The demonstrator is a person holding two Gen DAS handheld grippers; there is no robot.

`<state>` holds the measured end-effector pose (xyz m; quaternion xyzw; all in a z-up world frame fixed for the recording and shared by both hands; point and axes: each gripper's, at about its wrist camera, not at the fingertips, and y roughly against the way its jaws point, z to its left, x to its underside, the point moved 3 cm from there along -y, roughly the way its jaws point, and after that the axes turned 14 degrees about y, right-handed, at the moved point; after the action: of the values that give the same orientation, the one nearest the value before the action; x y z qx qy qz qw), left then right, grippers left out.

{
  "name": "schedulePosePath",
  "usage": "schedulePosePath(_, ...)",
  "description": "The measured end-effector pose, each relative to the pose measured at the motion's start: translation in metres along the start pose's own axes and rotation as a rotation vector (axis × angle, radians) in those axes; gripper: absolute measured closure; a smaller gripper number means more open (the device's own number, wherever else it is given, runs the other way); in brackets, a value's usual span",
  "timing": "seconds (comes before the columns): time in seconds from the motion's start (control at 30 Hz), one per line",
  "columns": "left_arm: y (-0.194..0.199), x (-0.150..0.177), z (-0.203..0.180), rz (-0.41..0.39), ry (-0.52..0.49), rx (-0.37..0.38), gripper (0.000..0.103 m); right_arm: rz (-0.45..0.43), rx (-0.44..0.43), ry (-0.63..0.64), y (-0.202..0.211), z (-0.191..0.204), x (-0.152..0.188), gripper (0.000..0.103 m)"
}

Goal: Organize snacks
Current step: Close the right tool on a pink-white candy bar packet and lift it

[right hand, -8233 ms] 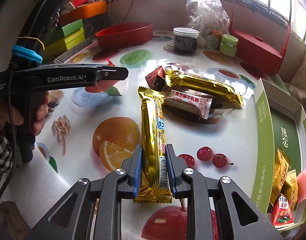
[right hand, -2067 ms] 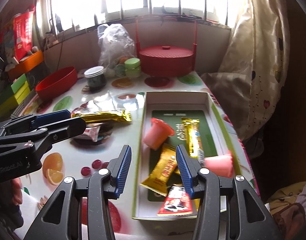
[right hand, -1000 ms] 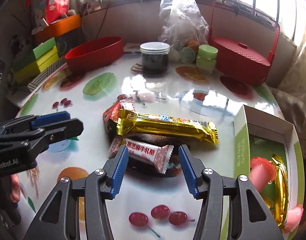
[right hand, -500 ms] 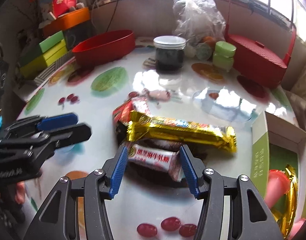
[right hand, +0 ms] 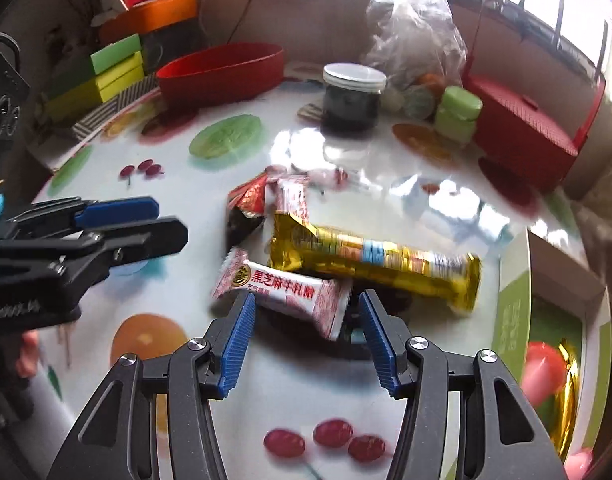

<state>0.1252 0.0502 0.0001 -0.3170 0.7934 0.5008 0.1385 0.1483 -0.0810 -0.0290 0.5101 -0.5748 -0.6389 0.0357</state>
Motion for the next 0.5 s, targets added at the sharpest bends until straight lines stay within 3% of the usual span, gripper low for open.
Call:
schedulePosePath(0.23,0.0,-0.001,0.003,0.002,0.004,-0.007,0.053,0.003,-0.032,0.083,-0.009,0.01,-0.008,0.049)
schedulePosePath(0.37,0.003,-0.003,0.006,-0.005,0.006,-0.008,0.053,0.016,-0.152,0.1,-0.007,0.022,-0.007,0.049)
schedulePosePath(0.5,0.005,-0.006,0.012,-0.012,0.016,-0.014,0.053,-0.003,-0.093,0.128,0.0,0.024,-0.011,0.049)
